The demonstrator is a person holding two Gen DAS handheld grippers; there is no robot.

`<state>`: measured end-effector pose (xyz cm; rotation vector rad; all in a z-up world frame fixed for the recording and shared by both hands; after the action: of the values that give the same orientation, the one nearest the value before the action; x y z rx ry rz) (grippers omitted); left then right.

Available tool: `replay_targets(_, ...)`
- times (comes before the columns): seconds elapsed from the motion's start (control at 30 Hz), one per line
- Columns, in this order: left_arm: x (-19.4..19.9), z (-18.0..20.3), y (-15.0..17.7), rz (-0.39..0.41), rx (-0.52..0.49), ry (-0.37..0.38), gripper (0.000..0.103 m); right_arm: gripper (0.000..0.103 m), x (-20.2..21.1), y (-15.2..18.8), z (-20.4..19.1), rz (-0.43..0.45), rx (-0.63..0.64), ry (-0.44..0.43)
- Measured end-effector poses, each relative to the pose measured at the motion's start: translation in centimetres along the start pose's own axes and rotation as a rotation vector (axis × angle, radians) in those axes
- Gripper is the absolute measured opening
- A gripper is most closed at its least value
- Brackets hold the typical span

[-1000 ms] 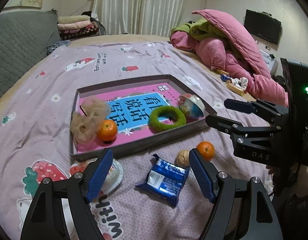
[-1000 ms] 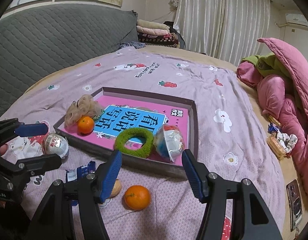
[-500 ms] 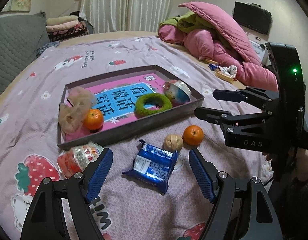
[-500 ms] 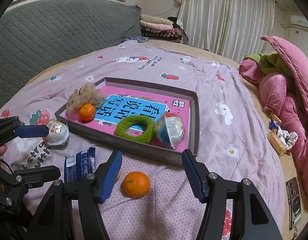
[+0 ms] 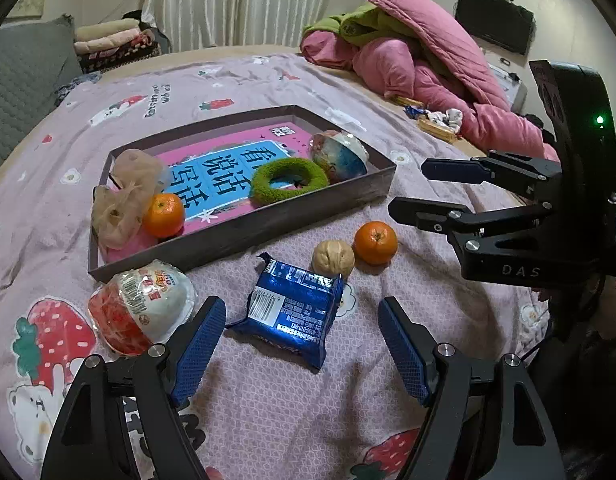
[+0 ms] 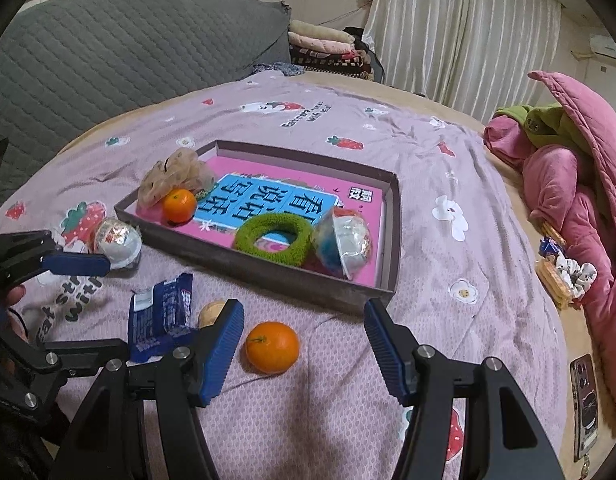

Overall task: Organize objects
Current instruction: 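Move the left tool to the blue snack packet while the right tool approaches the orange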

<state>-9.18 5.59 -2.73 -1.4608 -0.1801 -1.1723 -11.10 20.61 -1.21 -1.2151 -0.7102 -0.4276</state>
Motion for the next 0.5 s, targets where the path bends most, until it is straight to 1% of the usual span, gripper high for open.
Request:
replay_targets(0.23, -0.6, -0.2, 0.1, -0.013, 0.002, 0.003, 0.08, 0.062, -0.7, 1.0, -0.8, -0.047, 0.048, -0.014)
replay_targets(0.37, -1.0, 0.0, 0.2, -0.025, -0.019, -0.002, 0.08, 0.062, -1.1, 1.6, -1.2, -0.074, 0.072, -0.018)
replay_targets(0.5, -1.3, 0.3, 0.3, -0.032, -0.04, 0.001, 0.08, 0.062, -1.2, 1.7, -1.2, -0.08, 0.071, -0.019)
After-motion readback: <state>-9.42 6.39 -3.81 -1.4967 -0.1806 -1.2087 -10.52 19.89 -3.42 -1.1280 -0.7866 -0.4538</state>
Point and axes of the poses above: each gripper's, at about its wrist camera, not at the fingertips, and x roughly against the way its jaws point, z to its right, y to its underside, the point moved 4 cm from there along -x, roughly the way its jaws point, and after that the axes turned 6 degrees about y, right-handed, at the moved point
